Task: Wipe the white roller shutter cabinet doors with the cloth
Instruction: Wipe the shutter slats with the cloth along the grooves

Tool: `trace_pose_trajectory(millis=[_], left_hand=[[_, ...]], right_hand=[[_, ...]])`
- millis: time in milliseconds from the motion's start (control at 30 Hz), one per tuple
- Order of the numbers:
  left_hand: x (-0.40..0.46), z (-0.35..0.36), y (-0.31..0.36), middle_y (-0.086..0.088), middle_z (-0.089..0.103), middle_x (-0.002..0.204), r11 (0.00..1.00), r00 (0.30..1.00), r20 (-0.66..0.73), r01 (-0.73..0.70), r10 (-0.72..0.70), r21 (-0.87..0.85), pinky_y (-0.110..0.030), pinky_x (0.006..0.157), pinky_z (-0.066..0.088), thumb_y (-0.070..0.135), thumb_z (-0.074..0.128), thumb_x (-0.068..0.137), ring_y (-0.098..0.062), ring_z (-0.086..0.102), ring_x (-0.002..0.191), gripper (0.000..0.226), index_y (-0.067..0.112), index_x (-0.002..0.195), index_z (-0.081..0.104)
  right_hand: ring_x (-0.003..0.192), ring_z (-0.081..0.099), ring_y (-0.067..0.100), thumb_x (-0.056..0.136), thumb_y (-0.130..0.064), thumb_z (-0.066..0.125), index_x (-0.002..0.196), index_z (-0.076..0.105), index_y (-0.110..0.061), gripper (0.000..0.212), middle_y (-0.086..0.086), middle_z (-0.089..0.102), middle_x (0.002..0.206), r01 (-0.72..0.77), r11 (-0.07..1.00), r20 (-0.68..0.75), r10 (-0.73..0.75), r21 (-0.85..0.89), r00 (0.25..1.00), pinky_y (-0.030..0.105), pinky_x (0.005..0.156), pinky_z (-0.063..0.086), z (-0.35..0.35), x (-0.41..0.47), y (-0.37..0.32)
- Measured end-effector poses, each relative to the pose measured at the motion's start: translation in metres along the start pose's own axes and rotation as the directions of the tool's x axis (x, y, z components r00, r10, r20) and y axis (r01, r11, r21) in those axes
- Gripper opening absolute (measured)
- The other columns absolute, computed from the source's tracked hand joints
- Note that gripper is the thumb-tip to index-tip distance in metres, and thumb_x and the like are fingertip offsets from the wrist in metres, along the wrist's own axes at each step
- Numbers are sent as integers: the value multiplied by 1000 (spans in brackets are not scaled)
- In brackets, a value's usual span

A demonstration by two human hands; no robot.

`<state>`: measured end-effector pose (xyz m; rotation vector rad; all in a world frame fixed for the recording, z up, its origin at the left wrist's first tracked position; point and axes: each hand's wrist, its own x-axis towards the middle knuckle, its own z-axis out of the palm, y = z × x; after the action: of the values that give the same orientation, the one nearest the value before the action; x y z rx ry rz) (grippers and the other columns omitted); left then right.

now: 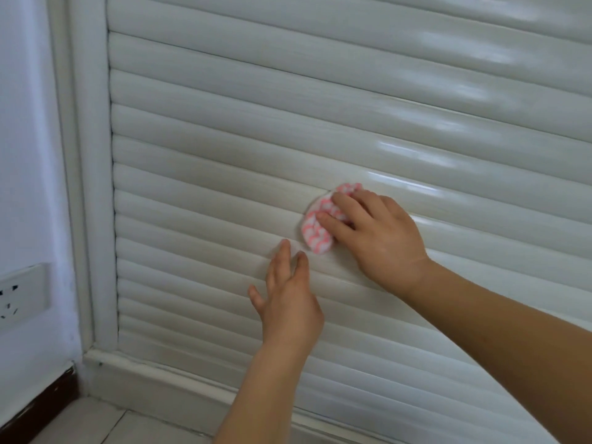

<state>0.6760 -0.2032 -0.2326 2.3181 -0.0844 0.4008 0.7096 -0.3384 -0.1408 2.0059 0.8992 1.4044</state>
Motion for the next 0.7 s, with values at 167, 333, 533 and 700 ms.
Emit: trace_pose_trajectory(millis=[167, 333, 533, 700], left_hand=[[3, 0, -4, 13, -18, 154, 1000, 1000, 10, -19, 20, -11, -51, 112, -6, 6, 44, 91, -3, -11, 142, 66, 27, 148, 17], [4, -6, -10, 14, -15, 154, 999, 999, 27, -34, 35, -20, -51, 112, -6, 10, 49, 90, -2, 5, 141, 67, 29, 147, 18], [2, -2, -11, 13, -19, 153, 998, 997, 46, -57, 59, -38, -49, 112, -8, 11, 53, 88, -3, -2, 142, 75, 28, 149, 12], [3, -3, -12, 13, -20, 153, 997, 996, 53, -75, 76, -26, -52, 111, -7, 11, 53, 88, -3, -3, 142, 75, 28, 149, 12]], right_hand=[[90, 61, 37, 85, -8, 39, 105, 72, -14, 39, 18, 66, 110, -144, 984, 70, 152, -109, 986, 40, 74, 47, -27, -55, 22], [84, 56, 42, 71, -2, 55, 120, 55, -15, 51, 22, 62, 110, -421, 897, 140, 438, -133, 888, 45, 67, 50, -46, -103, 36], [78, 57, 43, 56, 8, 72, 112, 67, -4, 57, 25, 62, 98, -580, 813, 59, 582, -42, 811, 41, 62, 50, -32, -71, 14], [71, 60, 34, 76, -12, 47, 99, 74, -9, 35, 16, 66, 85, -480, 877, -37, 480, 12, 876, 30, 56, 47, -6, -10, -15]])
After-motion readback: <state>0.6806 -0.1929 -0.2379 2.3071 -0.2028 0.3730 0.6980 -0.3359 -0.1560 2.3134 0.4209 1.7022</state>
